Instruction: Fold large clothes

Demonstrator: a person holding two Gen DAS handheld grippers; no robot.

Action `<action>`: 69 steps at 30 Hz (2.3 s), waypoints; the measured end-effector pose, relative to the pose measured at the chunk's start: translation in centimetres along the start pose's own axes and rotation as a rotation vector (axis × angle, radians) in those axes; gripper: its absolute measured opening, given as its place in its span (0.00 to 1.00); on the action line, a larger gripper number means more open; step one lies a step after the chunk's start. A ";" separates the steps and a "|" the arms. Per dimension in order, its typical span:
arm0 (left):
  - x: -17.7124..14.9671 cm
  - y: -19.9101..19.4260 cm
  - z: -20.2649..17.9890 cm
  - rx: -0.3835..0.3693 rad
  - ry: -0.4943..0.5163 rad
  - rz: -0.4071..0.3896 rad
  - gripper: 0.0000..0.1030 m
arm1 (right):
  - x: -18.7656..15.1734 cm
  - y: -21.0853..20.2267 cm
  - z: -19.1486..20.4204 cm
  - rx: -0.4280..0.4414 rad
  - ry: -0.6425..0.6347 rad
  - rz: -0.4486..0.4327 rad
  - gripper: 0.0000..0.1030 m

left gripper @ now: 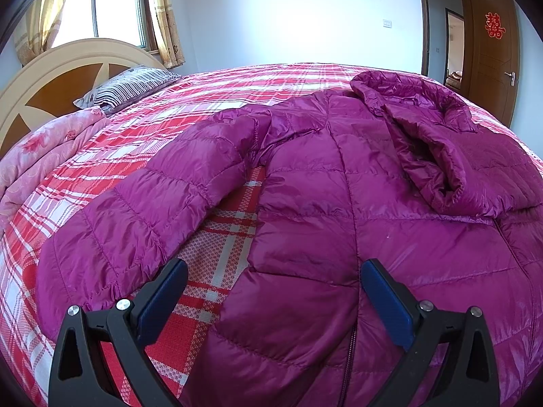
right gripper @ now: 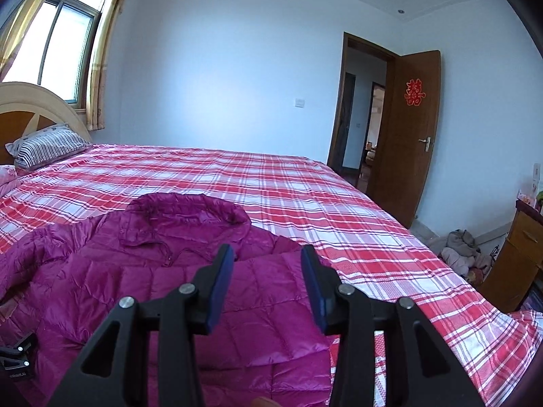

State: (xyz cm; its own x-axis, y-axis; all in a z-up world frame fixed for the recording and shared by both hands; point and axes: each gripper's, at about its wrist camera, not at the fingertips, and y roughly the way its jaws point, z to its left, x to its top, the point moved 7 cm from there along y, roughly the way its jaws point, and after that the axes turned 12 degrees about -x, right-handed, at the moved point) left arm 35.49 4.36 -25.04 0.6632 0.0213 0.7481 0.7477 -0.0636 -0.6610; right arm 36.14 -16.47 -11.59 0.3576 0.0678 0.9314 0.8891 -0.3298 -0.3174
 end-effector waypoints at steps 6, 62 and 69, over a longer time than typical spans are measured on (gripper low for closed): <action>0.4 -0.2 -0.2 0.029 0.019 0.044 0.99 | -0.5 0.6 0.2 0.002 -0.008 0.019 0.44; 7.4 7.7 -6.7 0.087 0.111 0.056 0.99 | -5.3 5.2 5.9 0.145 -0.152 0.387 0.50; 7.3 7.9 -6.6 0.075 0.096 0.062 0.99 | -9.4 5.5 8.2 0.140 -0.209 0.418 0.50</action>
State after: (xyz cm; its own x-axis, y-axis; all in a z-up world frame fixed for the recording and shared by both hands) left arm 46.03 -2.60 -24.36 0.7048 -0.0762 0.7053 0.7080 0.0126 -0.7061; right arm 39.96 -11.19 -23.53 0.7293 0.1488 0.6678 0.6817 -0.2406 -0.6909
